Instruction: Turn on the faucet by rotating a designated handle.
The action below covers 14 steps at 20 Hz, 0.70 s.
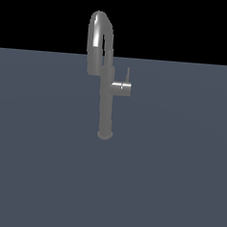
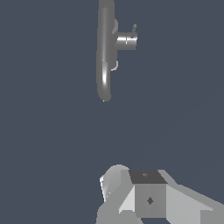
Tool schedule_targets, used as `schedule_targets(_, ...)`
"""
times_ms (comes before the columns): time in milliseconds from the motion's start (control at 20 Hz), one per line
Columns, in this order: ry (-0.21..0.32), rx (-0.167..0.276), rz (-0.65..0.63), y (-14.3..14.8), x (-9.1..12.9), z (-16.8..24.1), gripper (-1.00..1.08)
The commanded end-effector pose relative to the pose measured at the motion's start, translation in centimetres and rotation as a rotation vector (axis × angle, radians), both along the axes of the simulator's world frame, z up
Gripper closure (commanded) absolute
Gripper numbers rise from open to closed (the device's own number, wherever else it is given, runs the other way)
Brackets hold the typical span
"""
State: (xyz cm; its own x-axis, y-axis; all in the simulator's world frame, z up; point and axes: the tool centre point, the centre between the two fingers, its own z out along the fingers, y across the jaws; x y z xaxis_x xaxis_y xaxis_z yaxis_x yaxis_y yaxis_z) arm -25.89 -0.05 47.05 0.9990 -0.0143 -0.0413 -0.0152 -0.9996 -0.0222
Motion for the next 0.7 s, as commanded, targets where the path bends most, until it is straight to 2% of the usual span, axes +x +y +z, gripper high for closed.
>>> schedule_targets(0, 0.000, 0.000, 0.000, 0.0, 0.0, 0.0, 1.08)
schedule_targets(350, 0.018, 0.018, -0.019, 0.1, 0.6, 0.0, 1.08)
schedule_targets(650, 0.061, 0.063, -0.067, 0.4, 2.1, -0.2, 1.08)
